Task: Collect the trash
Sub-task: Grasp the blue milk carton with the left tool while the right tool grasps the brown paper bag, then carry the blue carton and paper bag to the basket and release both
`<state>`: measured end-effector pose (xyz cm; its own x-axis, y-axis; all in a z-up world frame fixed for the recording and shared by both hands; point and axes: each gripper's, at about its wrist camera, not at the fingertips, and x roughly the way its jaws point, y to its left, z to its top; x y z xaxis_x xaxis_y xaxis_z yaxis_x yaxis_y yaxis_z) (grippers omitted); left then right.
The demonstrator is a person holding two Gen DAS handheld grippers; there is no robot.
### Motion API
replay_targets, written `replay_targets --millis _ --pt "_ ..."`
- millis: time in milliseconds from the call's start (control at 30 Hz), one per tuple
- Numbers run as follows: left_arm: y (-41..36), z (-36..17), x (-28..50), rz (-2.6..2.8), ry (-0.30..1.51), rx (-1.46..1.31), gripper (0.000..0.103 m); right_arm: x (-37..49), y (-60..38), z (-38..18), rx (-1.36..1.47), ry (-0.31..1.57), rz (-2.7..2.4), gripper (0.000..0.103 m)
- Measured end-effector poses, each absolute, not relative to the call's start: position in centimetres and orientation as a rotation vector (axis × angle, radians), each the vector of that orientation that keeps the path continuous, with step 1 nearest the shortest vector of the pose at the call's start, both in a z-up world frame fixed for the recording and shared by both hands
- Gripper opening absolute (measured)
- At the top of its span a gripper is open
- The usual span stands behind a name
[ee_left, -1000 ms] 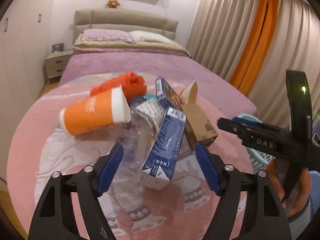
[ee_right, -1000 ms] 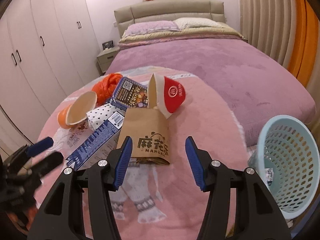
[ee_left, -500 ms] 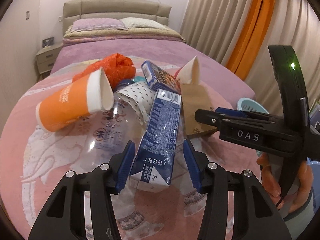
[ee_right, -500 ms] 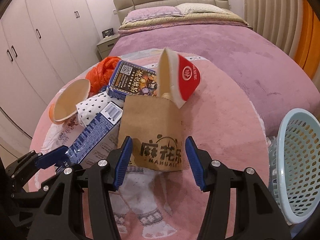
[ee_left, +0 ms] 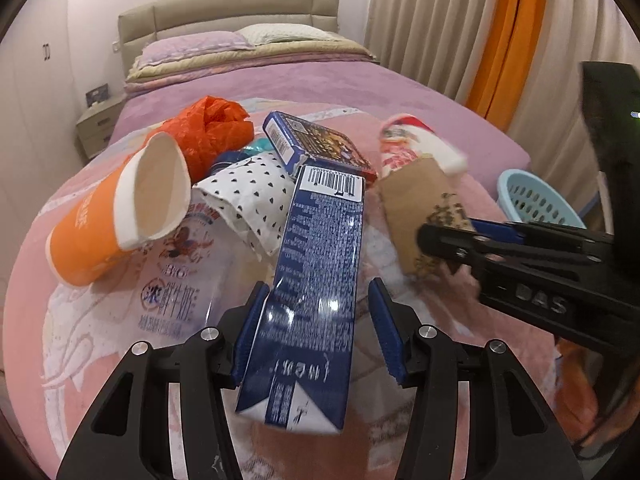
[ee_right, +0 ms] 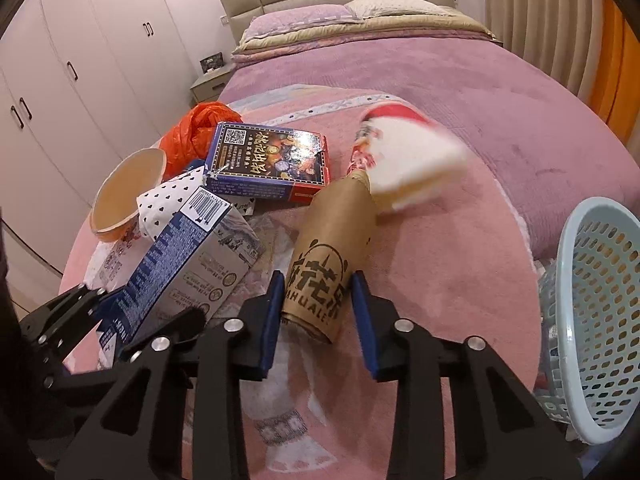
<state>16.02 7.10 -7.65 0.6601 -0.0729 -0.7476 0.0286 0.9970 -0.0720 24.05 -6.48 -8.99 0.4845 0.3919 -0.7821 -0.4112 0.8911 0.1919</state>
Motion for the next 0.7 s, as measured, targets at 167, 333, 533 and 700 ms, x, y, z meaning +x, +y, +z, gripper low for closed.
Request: replay_targets --millis 167,333,533,700 --pt "6.6 -7.7 16.4 -0.055 0.859 -0.033 0.042 22.9 -7.9 -8.4 -0.004 0.93 0.506 0.027" --pt "6.5 -7.3 15.3 -0.087 0.84 -0.06 0.034 21.8 -9.3 -7.8 0.021 0.916 0.519 0.027" --pt "5.7 -5.2 13.6 -0.152 0.757 -0.101 0.034 20.7 -11.0 -6.5 0.049 0.881 0.513 0.027" --pt "4.0 -2.6 12.5 -0.229 0.655 -0.132 0.034 19.6 -13.7 -4.1 0.074 0.815 0.484 0.027"
